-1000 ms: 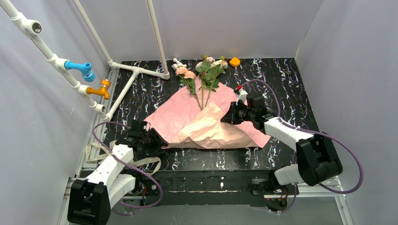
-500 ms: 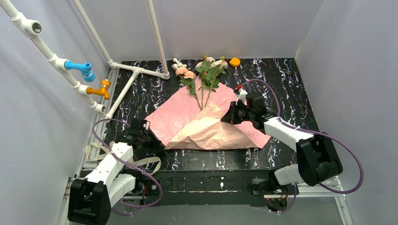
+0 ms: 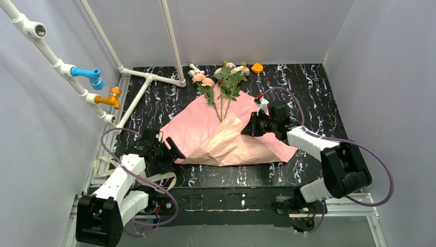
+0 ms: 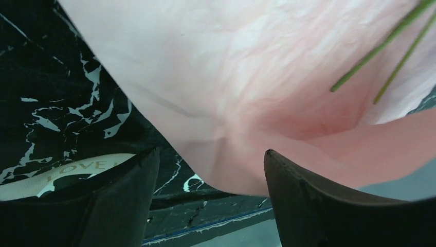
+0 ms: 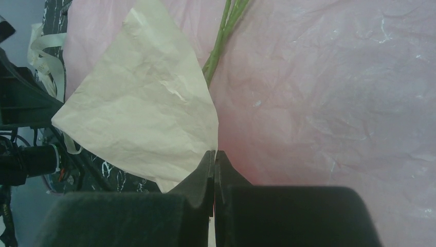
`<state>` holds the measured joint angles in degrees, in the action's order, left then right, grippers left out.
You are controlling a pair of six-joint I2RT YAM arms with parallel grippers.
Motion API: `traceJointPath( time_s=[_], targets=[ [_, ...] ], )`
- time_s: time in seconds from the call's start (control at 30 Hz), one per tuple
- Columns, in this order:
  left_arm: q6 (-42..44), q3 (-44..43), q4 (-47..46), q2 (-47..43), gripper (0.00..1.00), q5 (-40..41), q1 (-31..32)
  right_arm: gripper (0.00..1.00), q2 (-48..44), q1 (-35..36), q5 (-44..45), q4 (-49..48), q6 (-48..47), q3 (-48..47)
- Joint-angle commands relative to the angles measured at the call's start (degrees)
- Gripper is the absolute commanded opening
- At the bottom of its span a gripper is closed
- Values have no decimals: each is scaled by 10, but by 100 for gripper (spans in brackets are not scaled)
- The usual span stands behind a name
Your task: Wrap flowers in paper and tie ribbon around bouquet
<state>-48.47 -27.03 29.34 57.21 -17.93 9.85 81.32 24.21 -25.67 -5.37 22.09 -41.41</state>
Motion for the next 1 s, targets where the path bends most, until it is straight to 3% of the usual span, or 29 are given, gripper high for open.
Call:
traceJointPath(
  time_s=[0.0,0.1,0.27,0.47,0.57,0.97],
  targets=[
    [50,-65,46,-50,74,30,-4,1,23,8,-4,-29,1,-37],
    [83,-106,64,-72,73,51,-4,1,41,9,12,-26,3,-46],
    [134,-156,16,-81,56,-10,16,1,72,12,44,-11,4,-62],
    [150,-200,-48,18,48,12,190,1,101,14,60,0,6,-80],
    [125,-199,-102,76,46,30,242,1,112,16,61,6,4,-88],
    [87,-141,-208,219,37,70,249,1,129,17,60,20,1,-99]
  ],
)
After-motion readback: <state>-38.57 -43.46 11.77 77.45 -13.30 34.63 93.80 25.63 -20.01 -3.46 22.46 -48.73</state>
